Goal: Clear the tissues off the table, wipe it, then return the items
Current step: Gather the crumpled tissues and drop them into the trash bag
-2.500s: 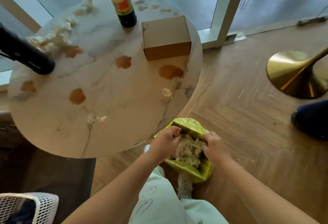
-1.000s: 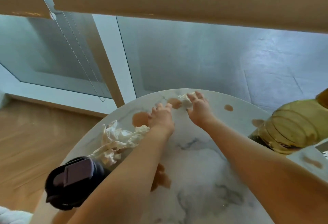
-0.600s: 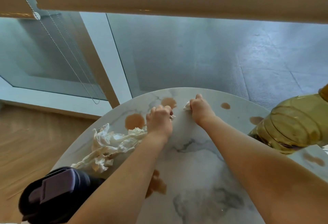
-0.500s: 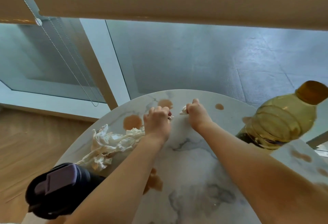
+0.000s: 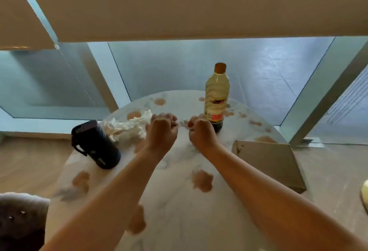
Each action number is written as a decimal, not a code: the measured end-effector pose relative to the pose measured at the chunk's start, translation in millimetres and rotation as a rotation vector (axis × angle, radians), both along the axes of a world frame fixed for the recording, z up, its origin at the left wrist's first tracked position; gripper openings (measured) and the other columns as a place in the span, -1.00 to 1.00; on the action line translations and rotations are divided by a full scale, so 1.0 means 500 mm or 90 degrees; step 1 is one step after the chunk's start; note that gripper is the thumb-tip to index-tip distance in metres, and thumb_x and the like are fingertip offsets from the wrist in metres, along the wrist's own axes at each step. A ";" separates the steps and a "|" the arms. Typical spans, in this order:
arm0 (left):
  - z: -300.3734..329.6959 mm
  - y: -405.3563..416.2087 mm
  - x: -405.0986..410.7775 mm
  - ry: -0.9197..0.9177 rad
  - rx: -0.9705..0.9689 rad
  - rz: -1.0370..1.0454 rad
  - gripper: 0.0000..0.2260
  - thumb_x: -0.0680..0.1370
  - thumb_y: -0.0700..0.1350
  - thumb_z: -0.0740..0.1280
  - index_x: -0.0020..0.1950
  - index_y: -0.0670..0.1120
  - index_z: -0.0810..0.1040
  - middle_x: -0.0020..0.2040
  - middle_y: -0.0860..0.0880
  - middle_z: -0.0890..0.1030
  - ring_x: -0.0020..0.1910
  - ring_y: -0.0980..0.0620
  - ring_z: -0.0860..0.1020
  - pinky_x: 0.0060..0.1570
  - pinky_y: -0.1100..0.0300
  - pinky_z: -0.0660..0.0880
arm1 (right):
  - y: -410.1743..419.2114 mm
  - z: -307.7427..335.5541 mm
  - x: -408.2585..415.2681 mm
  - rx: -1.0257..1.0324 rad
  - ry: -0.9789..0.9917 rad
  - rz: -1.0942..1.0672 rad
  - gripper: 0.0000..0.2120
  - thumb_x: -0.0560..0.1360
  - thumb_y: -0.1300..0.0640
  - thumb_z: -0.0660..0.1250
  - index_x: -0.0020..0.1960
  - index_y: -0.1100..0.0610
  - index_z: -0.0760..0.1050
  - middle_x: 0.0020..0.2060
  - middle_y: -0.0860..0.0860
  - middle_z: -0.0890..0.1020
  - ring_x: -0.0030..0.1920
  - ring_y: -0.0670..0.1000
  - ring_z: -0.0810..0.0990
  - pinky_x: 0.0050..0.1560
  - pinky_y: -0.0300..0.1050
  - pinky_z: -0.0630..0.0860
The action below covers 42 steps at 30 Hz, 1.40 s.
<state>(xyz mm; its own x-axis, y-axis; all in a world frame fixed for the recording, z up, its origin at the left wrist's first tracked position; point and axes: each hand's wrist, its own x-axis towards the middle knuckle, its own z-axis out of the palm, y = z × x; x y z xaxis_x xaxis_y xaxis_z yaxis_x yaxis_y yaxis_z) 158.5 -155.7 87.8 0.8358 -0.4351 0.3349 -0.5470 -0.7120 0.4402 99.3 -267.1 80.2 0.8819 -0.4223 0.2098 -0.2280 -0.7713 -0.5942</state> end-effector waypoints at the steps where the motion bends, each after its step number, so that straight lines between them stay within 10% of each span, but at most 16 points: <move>1: 0.004 0.008 -0.050 0.001 -0.009 -0.010 -0.84 0.47 -0.19 0.28 0.02 -0.12 0.58 -0.01 -0.09 0.61 0.09 -0.13 0.45 0.05 0.01 0.39 | 0.009 0.006 -0.057 0.012 -0.006 -0.006 -0.77 0.47 0.40 0.17 0.05 0.29 0.52 0.06 0.19 0.46 0.02 0.14 0.52 -0.04 -0.33 0.31; 12: -0.108 0.040 -0.607 0.112 -0.074 -0.234 -0.82 0.36 -0.27 0.40 -0.06 -0.13 0.61 -0.13 -0.07 0.66 -0.13 -0.06 0.55 -0.06 0.22 0.42 | 0.048 -0.095 -0.682 0.084 -0.054 -0.113 -0.88 0.37 0.43 0.34 -0.12 0.32 0.58 -0.18 0.16 0.54 -0.27 0.00 0.49 -0.17 -0.41 0.36; 20: -0.236 0.080 -0.809 0.271 0.074 -0.352 -0.78 0.47 -0.23 0.33 0.11 -0.16 0.57 -0.05 -0.09 0.64 -0.04 -0.06 0.55 -0.05 0.16 0.49 | 0.099 -0.268 -0.983 0.240 0.152 -0.277 -0.85 0.45 0.33 0.32 0.01 0.24 0.56 -0.05 0.10 0.52 -0.13 0.01 0.52 -0.19 -0.37 0.35; 26: -0.272 0.095 -0.829 0.406 0.204 -0.346 -0.63 0.52 -0.24 0.24 0.33 -0.16 0.43 0.28 -0.09 0.50 0.26 -0.01 0.45 0.26 0.18 0.36 | 0.096 -0.318 -1.022 0.344 0.290 -0.266 -0.69 0.52 0.30 0.23 0.26 0.21 0.46 0.22 0.10 0.49 0.21 0.06 0.45 0.21 -0.18 0.36; 35: -0.220 0.130 -0.791 0.371 0.068 -0.286 -0.73 0.50 -0.25 0.31 0.20 -0.15 0.54 0.11 -0.08 0.60 0.07 0.01 0.57 0.12 0.18 0.49 | 0.102 -0.255 -0.955 0.272 0.188 -0.193 -0.72 0.50 0.32 0.25 0.20 0.20 0.50 0.13 0.10 0.55 0.16 0.07 0.51 0.19 -0.11 0.46; 42: -0.134 0.189 -0.667 0.309 -0.023 -0.159 -0.75 0.48 -0.34 0.29 0.15 -0.25 0.55 0.07 -0.17 0.59 -0.04 0.05 0.55 -0.03 0.45 0.37 | 0.117 -0.127 -0.747 0.152 0.041 -0.047 -0.74 0.44 0.41 0.29 0.12 0.29 0.56 0.04 0.18 0.61 0.07 0.09 0.57 0.06 -0.42 0.32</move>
<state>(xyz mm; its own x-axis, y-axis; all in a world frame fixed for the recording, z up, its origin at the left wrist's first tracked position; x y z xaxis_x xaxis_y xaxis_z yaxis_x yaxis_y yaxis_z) -174.9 -61.1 20.9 0.7710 -0.6351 -0.0458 -0.4248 -0.5666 0.7061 -274.3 -208.3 16.5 0.8552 -0.5168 0.0400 -0.3222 -0.5904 -0.7400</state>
